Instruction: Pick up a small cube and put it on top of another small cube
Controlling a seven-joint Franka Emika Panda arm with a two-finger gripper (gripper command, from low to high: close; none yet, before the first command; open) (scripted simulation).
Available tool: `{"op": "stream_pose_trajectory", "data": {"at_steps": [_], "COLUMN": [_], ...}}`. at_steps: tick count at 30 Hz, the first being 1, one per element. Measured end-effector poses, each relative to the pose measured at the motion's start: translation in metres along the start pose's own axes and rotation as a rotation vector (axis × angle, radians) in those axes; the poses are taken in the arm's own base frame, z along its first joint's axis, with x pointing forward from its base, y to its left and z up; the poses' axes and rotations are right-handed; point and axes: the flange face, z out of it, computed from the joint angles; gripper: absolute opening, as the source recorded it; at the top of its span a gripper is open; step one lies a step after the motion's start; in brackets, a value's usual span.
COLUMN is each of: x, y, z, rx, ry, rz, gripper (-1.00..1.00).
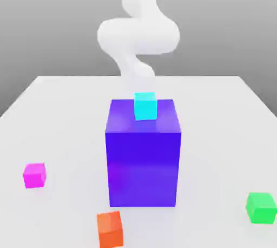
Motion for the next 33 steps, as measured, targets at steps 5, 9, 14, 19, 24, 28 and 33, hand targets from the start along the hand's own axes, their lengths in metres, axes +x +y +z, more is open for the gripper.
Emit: {"op": "stream_pose_trajectory", "data": {"at_steps": [5, 9, 14, 19, 24, 28, 33], "x": [0.031, 0.043, 0.036, 0.007, -0.037, -0.057, -0.06], "y": [0.072, 0.148, 0.259, 0.38, 0.455, 0.478, 0.481], "z": [0.111, 0.182, 0.249, 0.286, 0.316, 0.346, 0.351], "rx": [-0.179, -0.315, -0.483, -0.655, -0.766, -0.773, -0.772], "ry": [-0.031, -0.043, -0.046, -0.03, -0.025, -0.024, -0.024], "rz": [0.272, 0.491, 0.77, 1.071, 1.243, 1.251, 1.251], "gripper": [0.0, 0.0, 0.0, 0.0, 0.0, 0.0, -1.0]}}
